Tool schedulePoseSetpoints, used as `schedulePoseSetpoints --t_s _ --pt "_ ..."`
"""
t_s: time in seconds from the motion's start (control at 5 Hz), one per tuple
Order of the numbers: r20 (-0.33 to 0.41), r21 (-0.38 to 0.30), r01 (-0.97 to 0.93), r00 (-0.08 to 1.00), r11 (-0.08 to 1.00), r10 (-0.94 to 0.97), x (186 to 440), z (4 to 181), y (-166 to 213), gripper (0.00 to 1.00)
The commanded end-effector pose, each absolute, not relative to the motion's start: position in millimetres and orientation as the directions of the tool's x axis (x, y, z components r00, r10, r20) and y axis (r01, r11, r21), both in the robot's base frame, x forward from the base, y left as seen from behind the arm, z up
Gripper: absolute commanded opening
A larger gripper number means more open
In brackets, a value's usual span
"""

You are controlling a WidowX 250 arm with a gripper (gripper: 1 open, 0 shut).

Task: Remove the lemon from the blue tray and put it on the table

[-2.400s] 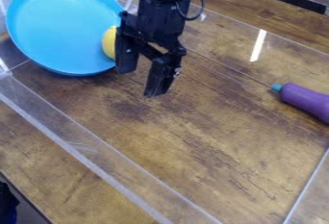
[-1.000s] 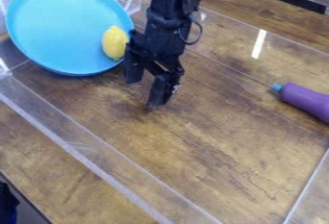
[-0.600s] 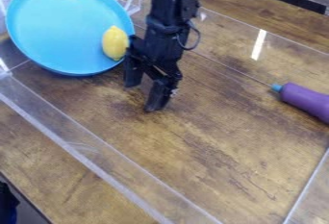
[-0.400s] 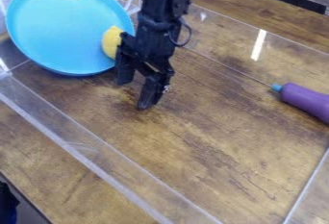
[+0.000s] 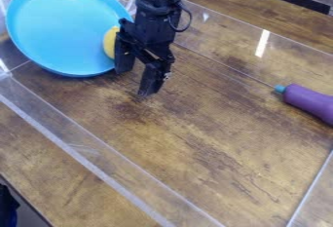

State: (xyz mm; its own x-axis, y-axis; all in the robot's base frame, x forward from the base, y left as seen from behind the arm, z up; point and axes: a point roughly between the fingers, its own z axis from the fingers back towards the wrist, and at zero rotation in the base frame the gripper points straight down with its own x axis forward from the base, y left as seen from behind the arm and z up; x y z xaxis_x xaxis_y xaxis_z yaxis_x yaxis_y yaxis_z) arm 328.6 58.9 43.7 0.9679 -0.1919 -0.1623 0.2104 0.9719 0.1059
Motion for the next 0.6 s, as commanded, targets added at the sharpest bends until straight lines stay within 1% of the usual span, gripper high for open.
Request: schedulePoseSetpoints --t_s 0.0,0.4 --pt "-0.084 0.128 0.191 0.980 0.973 -0.181 336.6 60.4 66.6 1.00" --pt "-0.072 0.122 0.201 0.978 0.972 -0.194 337.7 48.5 66.5 1.00"
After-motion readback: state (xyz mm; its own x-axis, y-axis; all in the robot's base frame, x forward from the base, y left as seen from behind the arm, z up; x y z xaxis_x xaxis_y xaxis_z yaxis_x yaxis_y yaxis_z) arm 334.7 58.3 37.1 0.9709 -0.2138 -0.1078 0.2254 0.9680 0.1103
